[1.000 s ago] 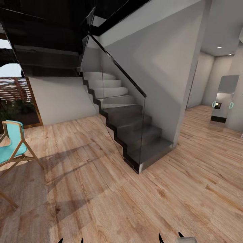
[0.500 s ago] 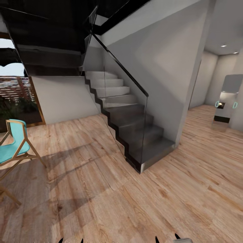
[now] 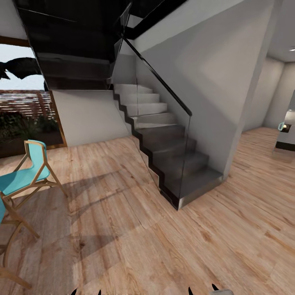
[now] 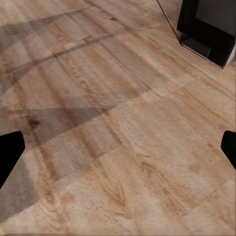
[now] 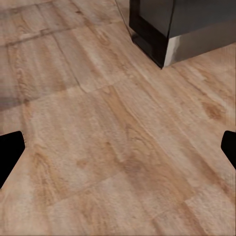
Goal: Put the three can of soda from the living room inside the tash can in the kitchen.
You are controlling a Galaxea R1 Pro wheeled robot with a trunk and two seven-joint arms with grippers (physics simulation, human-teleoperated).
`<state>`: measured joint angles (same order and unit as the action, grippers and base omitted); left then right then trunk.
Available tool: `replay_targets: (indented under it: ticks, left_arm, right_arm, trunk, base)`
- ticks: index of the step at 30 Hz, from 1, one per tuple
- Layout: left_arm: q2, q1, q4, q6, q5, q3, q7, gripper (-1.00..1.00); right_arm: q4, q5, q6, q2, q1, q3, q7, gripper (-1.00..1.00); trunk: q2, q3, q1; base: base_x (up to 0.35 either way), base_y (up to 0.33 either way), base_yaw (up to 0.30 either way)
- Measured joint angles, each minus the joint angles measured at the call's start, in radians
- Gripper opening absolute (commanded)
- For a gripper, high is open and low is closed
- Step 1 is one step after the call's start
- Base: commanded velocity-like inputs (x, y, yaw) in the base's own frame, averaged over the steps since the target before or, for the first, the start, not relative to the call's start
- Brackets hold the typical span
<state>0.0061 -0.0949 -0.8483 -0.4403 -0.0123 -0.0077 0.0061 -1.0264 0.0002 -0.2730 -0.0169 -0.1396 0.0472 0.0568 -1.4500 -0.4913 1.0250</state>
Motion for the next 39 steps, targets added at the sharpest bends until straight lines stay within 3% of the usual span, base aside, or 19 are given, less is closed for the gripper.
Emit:
replay_targets:
  ticks: [11, 39]
  left_arm:
    - [0.0, 0.0, 0.0, 0.0, 0.0, 0.0, 0.0, 1.0]
    - [0.0, 0.0, 0.0, 0.0, 0.0, 0.0, 0.0, 1.0]
  right_arm:
    - [0.001, 0.001, 0.0, 0.001, 0.0, 0.004, 0.0, 1.0]
    - [0.014, 0.001, 0.0, 0.002, 0.0, 0.01, 0.0, 1.0]
  trunk:
    - [0.0, -0.002, 0.0]
    - [0.0, 0.023, 0.0]
  base:
    - [0.0, 0.0, 0.191]
    - [0.0, 0.0, 0.215]
